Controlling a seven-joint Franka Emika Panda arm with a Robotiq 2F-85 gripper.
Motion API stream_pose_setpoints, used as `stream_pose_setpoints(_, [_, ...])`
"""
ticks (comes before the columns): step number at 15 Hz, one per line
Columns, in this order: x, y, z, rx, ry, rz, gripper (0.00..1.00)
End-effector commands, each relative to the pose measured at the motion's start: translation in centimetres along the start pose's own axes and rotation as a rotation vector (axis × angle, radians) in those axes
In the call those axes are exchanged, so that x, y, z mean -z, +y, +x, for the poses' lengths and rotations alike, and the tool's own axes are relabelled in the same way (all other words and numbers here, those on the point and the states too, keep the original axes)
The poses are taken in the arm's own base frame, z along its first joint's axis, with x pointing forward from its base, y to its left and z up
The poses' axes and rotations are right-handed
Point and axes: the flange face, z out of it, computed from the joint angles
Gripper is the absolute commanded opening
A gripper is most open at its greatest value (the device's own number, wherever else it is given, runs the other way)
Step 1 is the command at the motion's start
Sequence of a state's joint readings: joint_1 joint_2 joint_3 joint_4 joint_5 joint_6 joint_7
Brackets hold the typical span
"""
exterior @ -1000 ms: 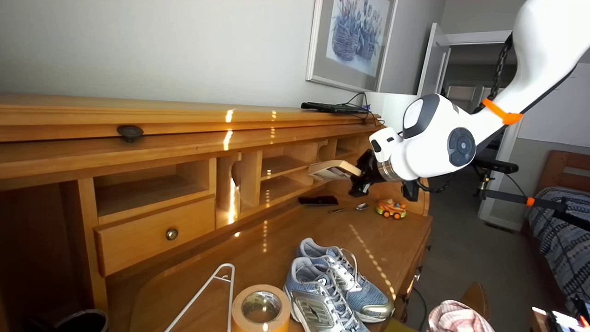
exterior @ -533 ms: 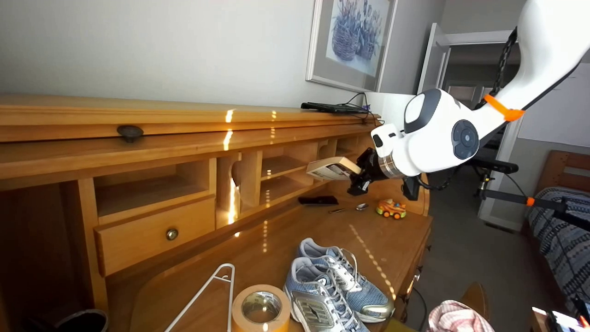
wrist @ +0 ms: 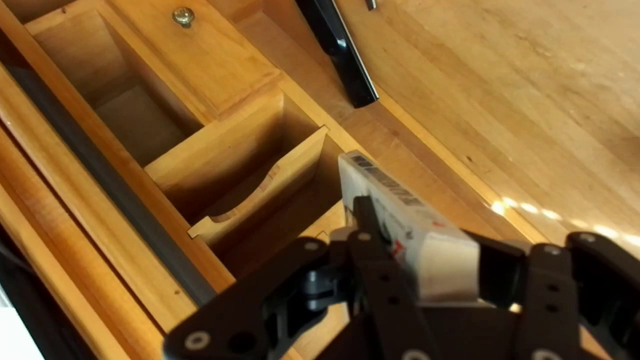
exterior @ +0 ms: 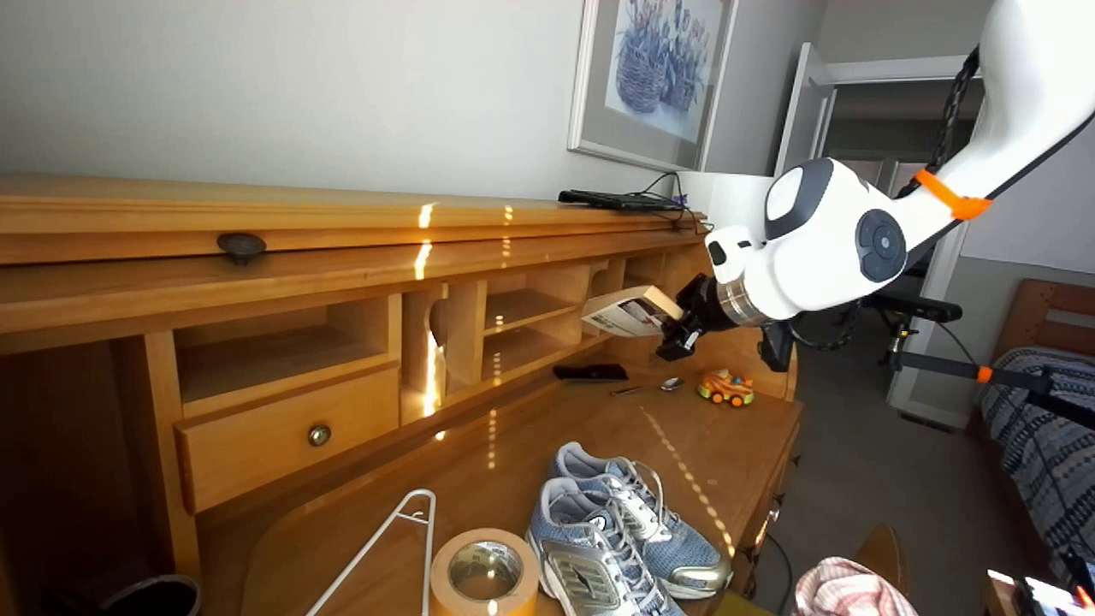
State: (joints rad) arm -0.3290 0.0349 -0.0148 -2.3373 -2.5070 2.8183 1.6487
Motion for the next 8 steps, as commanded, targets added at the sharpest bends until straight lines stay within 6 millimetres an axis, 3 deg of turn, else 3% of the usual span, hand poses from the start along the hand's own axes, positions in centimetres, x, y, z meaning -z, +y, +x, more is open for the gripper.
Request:
stream_pose_setpoints(1, [2.2, 0.8, 1.5, -0.066, 0.030, 0.073, 0.06])
stream_pose_setpoints(5, [3.5, 1.7, 1.7, -0.101, 0.030, 0.131, 0.06])
stream_pose_setpoints(8, [3.3, 2.3, -0.2, -0.134, -0.015, 0.178, 0.06])
